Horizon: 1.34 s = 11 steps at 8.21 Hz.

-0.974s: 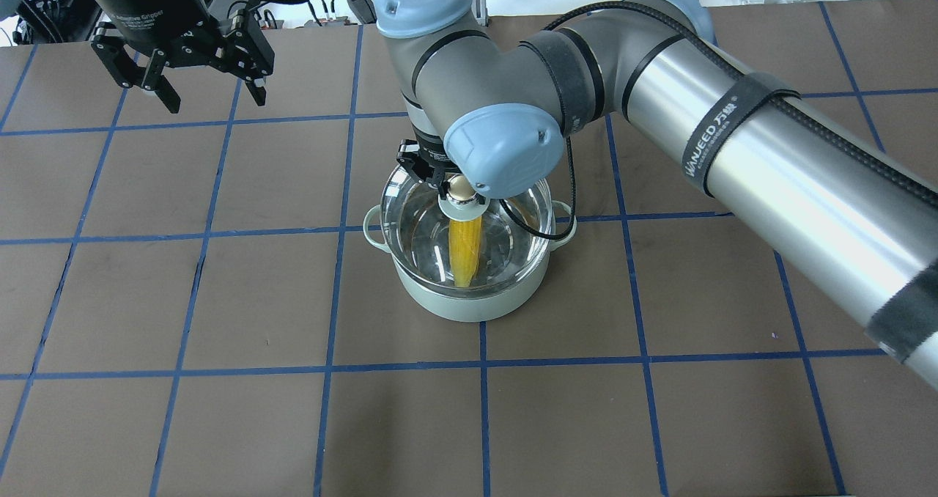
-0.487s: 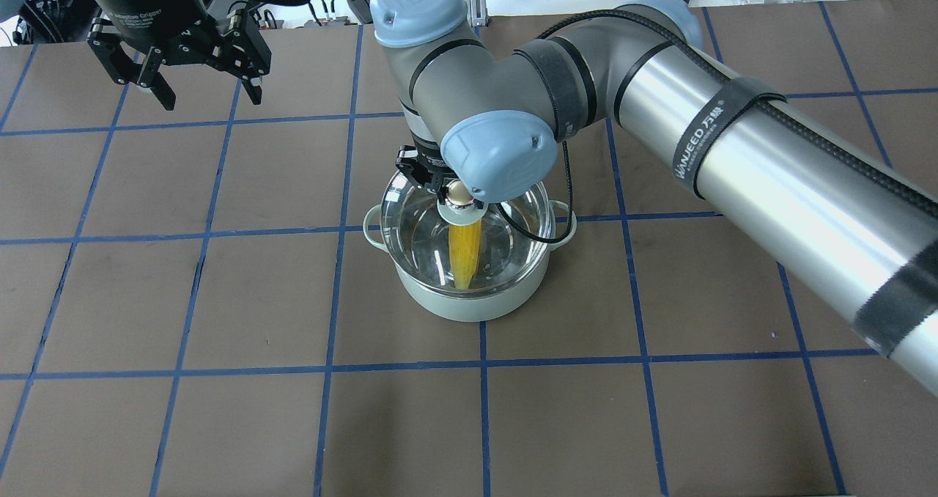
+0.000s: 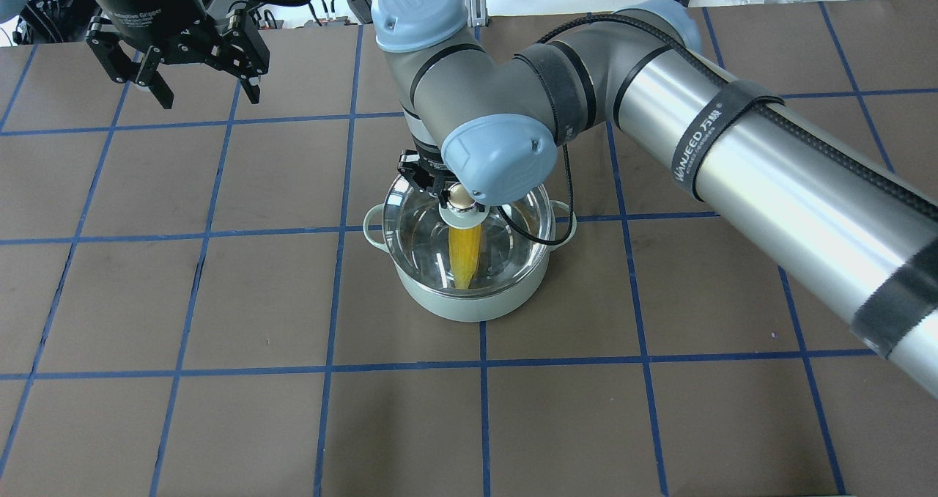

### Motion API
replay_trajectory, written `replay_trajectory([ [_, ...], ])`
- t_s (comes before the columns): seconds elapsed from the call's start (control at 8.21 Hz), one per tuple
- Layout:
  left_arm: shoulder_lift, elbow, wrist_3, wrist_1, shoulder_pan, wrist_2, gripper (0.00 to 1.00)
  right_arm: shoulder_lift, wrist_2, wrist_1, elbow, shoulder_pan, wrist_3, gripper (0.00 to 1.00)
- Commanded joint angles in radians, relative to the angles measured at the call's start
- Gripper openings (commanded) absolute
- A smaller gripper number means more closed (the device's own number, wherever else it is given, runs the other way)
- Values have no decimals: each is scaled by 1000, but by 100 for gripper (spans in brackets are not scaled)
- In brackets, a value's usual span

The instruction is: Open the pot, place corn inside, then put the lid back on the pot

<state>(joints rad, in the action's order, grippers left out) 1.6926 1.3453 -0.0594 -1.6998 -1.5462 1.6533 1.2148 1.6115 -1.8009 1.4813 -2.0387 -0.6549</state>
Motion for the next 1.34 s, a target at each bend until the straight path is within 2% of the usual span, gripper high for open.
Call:
replay_trajectory([
  [0.0,1,-2,-3,0,0,0,100,-1,1,0,1,0,1,44],
  [0.73,1,1,-3,2,-6,0,100,-1,1,0,2,0,0,57],
  [1.22,1,1,-3,0,-6,0,100,-3,-1,-9,11,0,0,78],
])
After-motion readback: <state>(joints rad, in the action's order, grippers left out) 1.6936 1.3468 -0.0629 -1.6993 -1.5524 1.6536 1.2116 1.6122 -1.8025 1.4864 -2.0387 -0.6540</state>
